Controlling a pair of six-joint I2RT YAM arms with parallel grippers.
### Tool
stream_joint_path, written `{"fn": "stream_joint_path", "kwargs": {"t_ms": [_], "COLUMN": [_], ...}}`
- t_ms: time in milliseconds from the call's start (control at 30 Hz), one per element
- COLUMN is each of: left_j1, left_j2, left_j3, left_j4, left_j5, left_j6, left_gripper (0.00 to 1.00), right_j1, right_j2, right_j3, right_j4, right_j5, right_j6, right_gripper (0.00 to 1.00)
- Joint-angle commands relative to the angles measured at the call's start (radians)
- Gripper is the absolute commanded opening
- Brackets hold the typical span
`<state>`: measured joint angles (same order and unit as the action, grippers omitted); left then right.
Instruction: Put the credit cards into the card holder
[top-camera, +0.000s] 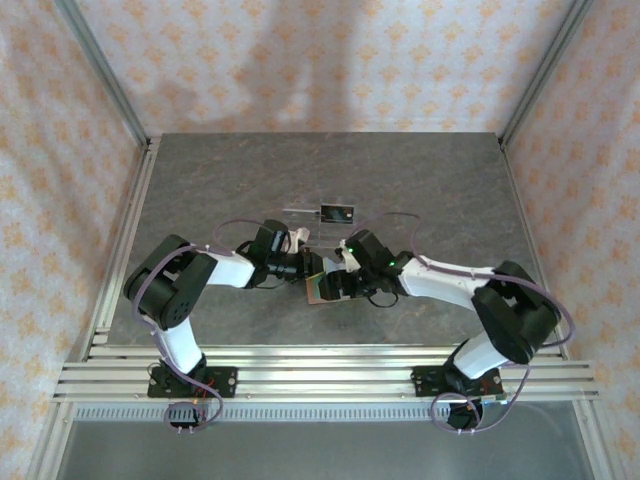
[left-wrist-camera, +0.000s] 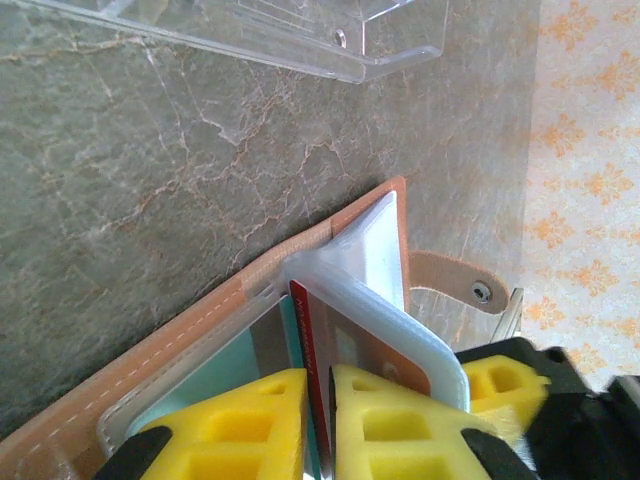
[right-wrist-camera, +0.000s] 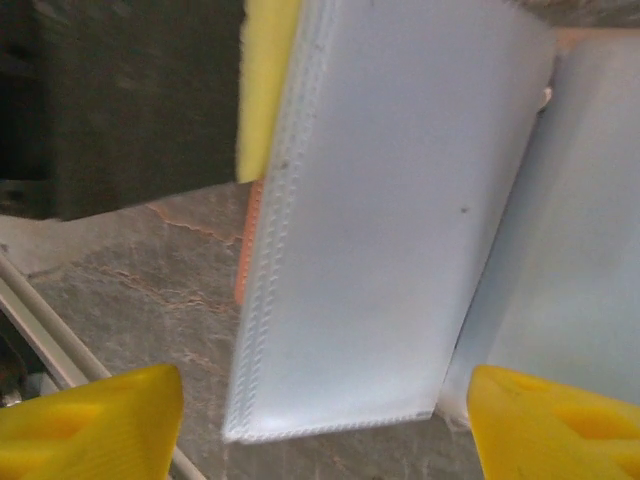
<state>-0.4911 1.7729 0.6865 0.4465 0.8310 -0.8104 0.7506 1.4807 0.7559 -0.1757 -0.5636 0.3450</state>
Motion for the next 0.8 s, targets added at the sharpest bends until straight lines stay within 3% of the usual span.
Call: {"fn": "stream_joint_path", "kwargs": {"t_ms": [0, 200, 367, 467, 767], "left_j1": [-0.004, -0.005, -0.004, -0.005, -0.005], "left_j2": [-0.001, -0.013, -0.015, -0.021, -0.012], "left_j3": [0.007, 0.018, 0.03, 0.025, 0.031], "left_j4": [0.0, -0.048, -0.083, -0.081, -0.095], "left_j5": [0.009, 0.004, 0.005, 0.002, 0.011], "left_j6": [0.034, 0.065, 0.088, 0.088, 0.1], "left_gripper": [0.15, 0.14, 0.14, 0.14, 0.14], "right_j1": [-0.018, -0.025, -0.017, -0.019, -0.017], "right_j2": [-0.085, -0.106, -0.054, -0.039, -0.031], "right_j3": [-0.024, -0.018, 0.006, 0.009, 0.006], "right_j4": [-0.024, -0.072, -0.062, -0.055, -0.012], "right_j5": [0.061, 0.124, 0.132, 0.134, 0.089], "right_j6": [0.018, 0.042, 0.052, 0.054, 0.065], "right_gripper": [0.78, 0.79, 0.69, 0.69, 0.82]}}
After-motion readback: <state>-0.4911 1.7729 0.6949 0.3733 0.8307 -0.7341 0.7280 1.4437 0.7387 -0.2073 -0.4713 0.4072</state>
